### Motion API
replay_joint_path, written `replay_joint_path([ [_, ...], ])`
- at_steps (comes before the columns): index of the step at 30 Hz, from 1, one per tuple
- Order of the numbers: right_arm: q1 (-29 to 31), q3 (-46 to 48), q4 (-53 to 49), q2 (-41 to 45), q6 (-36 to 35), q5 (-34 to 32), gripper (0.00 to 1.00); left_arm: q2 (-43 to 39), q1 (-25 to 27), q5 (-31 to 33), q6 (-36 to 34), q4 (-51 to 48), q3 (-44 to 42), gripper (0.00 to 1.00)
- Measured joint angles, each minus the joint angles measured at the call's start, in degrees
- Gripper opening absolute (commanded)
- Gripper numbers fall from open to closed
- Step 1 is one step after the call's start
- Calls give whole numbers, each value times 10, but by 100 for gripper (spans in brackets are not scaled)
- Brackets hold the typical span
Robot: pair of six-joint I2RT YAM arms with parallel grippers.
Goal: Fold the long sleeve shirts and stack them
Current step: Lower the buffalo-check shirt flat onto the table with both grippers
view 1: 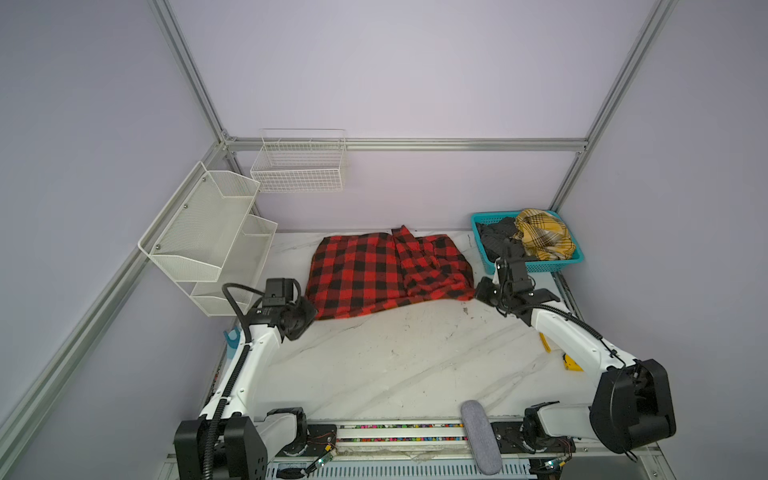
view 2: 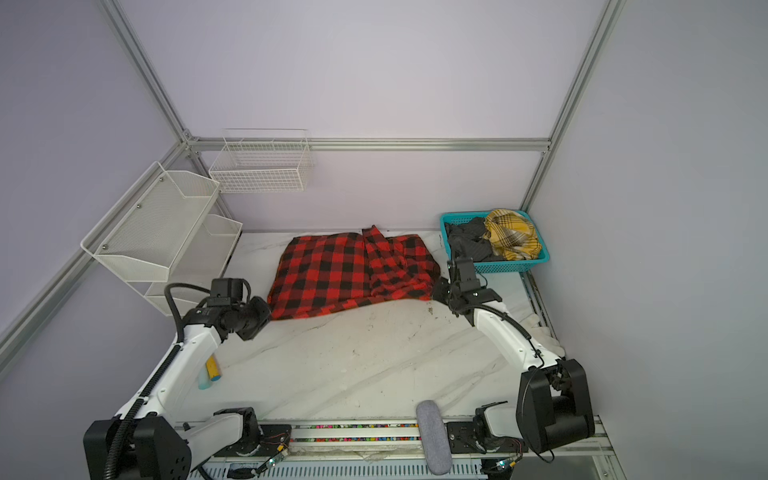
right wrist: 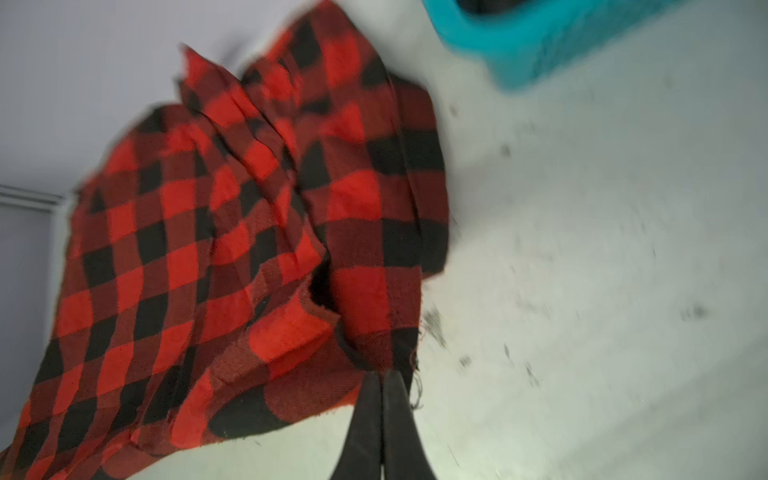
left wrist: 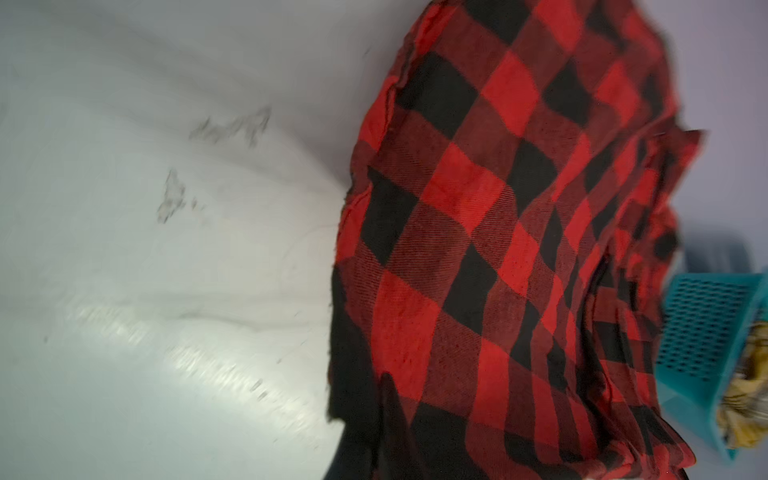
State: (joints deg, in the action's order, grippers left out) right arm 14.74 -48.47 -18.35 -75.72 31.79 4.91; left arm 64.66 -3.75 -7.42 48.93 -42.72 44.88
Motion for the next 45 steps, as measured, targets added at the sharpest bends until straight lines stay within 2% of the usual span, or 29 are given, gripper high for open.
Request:
replay_joint_path([
  [2, 0, 58, -7, 14, 10, 5, 0, 2, 0, -6, 0, -2, -47, 0],
  [6, 0, 104, -7, 33, 20, 9, 0, 17, -2, -19, 1, 1, -88, 0],
  [12, 0, 110, 1, 45, 22, 15, 0, 2, -2, -23, 0, -1, -91, 0],
  [16, 0, 81, 2, 42, 22, 20, 0, 5, -2, -23, -1, -18, -66, 0],
  [25, -2, -31, 29, -42, 17, 23, 0, 155, -3, -15, -16, 19, 98, 0],
  [33, -2, -87, 50, -149, 6, 20, 0, 323, -3, -9, -32, 54, 157, 0],
  [34, -2, -91, 54, -163, 5, 20, 0, 339, -3, -8, -35, 58, 159, 6],
  [35, -2, -95, 58, -177, 5, 20, 0, 352, -3, -8, -37, 60, 162, 19],
  [36, -2, -99, 59, -189, 4, 20, 4, 360, -3, -7, -38, 61, 163, 33],
  [37, -2, -103, 62, -200, 3, 19, 14, 364, -3, -12, -39, 63, 171, 43],
  [40, -2, -119, 58, -231, -5, 16, 46, 366, -4, 2, -42, 68, 189, 55],
  [41, -2, -125, 55, -236, -8, 15, 53, 365, -4, 6, -42, 66, 193, 57],
  [43, -2, -138, 46, -236, -15, 9, 58, 362, -3, 16, -45, 58, 204, 60],
  [45, -1, -156, 33, -230, -22, -1, 60, 350, -3, 24, -47, 49, 215, 59],
])
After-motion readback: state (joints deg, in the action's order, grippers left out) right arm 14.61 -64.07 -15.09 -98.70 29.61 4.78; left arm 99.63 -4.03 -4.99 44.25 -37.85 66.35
